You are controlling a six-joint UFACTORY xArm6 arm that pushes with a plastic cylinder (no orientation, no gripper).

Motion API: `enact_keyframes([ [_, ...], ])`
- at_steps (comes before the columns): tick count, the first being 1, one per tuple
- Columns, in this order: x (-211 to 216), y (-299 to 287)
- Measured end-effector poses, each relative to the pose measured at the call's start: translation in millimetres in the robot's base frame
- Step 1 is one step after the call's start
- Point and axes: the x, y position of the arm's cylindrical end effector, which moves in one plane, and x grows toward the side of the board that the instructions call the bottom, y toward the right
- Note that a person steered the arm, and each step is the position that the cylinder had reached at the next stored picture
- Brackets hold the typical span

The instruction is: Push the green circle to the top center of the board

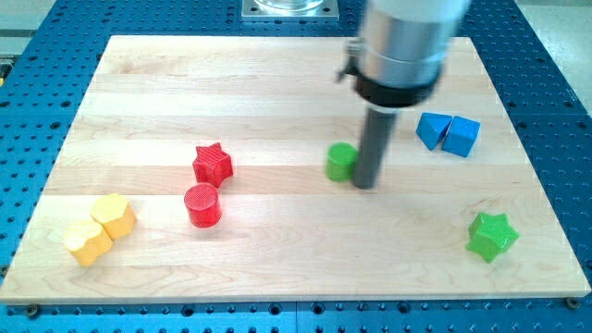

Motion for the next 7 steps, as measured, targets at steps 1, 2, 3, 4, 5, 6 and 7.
enact_keyframes([
  [1, -5, -24],
  [2, 20, 19],
  [3, 9, -29],
  [4, -45, -56],
  [5, -74, -58],
  [6, -77, -82],
  [7, -47, -109],
])
